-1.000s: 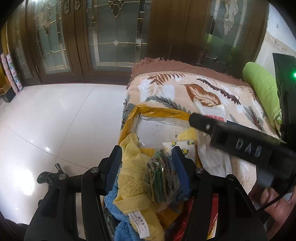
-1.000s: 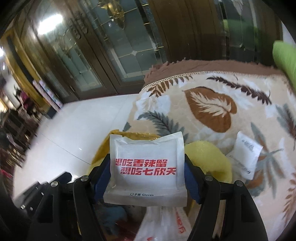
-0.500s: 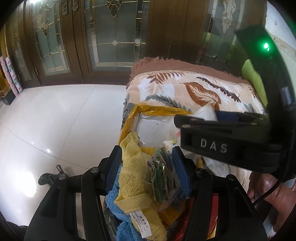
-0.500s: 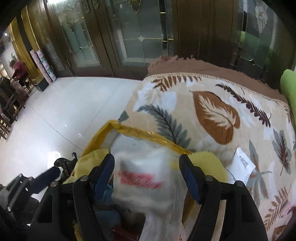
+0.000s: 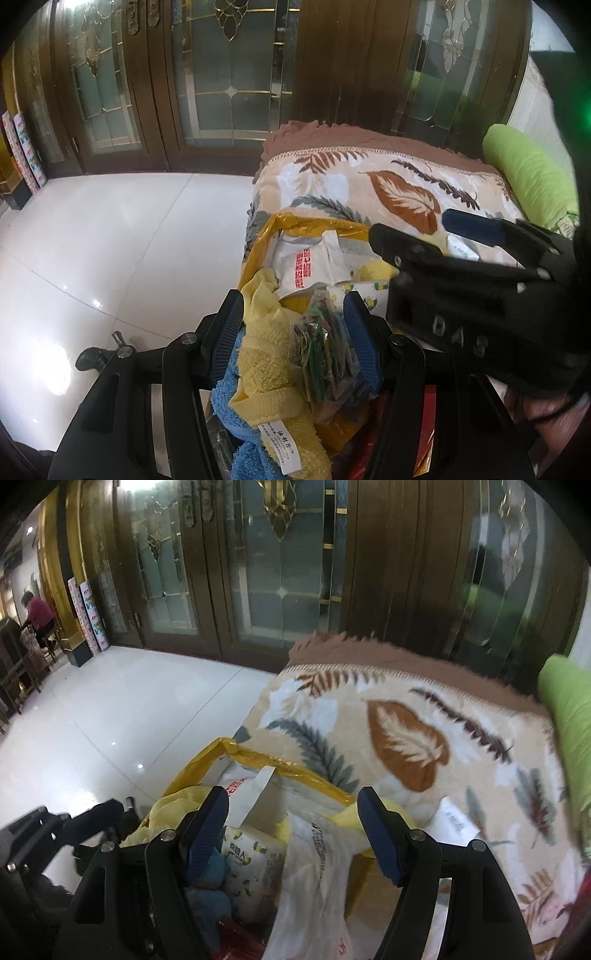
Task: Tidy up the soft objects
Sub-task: 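Lower sticks bag into clear bag and open left gripper while right gripper releases packet, then withdraw both open grippers from the clear bag over the bedspread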
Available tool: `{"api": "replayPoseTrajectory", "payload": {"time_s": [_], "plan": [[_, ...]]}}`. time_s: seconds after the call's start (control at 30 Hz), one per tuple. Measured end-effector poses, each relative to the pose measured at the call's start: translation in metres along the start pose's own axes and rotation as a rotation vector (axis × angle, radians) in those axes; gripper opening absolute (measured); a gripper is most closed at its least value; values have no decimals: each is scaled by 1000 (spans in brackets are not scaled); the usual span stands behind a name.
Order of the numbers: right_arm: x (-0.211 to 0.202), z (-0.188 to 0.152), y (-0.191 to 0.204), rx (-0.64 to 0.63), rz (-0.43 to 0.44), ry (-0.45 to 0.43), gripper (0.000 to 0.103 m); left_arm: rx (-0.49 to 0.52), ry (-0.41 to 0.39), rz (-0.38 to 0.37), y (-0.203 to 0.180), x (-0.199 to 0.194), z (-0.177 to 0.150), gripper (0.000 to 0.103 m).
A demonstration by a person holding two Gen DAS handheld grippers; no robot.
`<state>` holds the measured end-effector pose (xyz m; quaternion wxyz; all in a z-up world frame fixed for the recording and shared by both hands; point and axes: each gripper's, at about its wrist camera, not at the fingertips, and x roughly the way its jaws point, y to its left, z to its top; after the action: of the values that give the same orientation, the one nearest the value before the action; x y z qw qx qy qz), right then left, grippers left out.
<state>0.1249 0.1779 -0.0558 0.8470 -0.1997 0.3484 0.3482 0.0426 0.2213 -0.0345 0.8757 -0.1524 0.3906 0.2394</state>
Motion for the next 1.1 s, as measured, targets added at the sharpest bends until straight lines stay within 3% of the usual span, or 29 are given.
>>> {"api": "replayPoseTrajectory", "payload": {"time_s": [0.07, 0.43, 1.1], "plan": [[-9, -5, 2, 4, -46, -30, 73, 0, -12, 7, -2, -3, 1, 57], [-36, -30, -21, 177, -97, -106, 74, 5, -30, 8, -8, -15, -6, 57], [-107, -62, -45, 195, -223, -242, 78, 68, -106, -1, -47, -58, -15, 57]]}}
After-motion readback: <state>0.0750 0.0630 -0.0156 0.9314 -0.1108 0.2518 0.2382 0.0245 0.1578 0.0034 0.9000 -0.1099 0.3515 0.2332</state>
